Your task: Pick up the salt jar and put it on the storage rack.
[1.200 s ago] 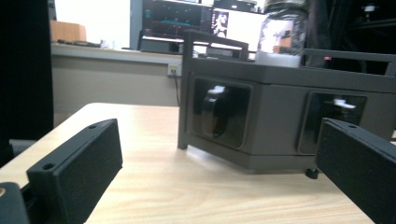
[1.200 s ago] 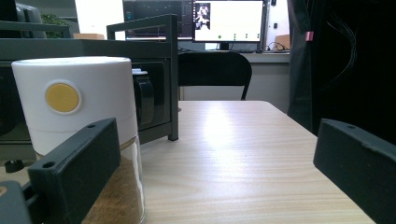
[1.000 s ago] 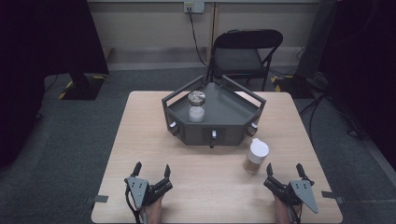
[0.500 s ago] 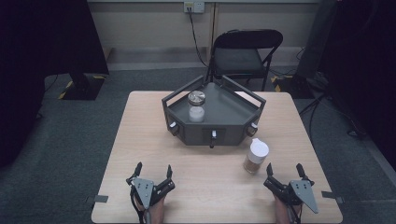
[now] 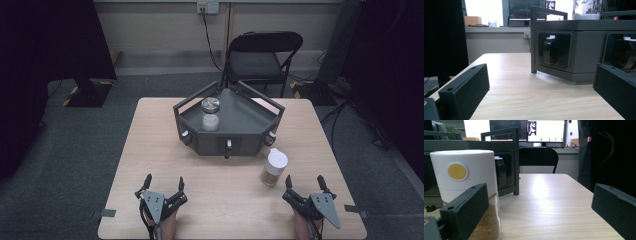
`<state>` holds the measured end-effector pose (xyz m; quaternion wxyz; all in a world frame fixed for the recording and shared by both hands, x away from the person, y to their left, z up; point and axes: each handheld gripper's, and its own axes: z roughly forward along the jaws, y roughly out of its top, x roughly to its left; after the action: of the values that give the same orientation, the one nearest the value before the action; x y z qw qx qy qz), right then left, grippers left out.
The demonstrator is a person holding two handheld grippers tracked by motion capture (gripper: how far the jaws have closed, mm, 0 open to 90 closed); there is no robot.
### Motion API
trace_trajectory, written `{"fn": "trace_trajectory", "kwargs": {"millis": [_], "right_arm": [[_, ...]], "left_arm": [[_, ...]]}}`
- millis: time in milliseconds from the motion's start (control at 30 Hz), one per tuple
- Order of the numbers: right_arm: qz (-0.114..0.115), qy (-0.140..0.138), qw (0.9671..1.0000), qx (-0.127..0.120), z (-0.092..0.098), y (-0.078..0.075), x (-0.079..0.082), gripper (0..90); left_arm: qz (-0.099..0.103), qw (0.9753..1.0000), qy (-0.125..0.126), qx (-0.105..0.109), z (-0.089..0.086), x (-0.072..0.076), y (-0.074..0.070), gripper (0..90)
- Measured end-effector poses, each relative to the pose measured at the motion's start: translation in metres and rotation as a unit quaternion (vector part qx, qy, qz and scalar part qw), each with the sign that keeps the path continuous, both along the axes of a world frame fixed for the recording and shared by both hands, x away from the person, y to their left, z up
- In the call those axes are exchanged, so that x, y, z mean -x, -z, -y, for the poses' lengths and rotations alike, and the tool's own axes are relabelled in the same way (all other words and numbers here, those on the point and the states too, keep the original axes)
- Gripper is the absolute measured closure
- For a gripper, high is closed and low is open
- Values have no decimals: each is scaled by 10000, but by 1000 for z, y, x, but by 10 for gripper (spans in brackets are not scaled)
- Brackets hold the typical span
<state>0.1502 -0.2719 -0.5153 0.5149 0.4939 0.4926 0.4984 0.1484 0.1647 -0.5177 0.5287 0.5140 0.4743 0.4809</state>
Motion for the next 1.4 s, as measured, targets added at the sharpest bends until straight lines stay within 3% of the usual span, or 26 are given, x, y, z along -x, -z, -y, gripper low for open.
{"fn": "trace_trajectory", "kwargs": {"millis": [1400], "right_arm": [[21, -96, 10000, 2, 3, 1, 1, 0]], "left_arm": [[-5, 10000, 22, -7, 0, 1, 0, 2]]}}
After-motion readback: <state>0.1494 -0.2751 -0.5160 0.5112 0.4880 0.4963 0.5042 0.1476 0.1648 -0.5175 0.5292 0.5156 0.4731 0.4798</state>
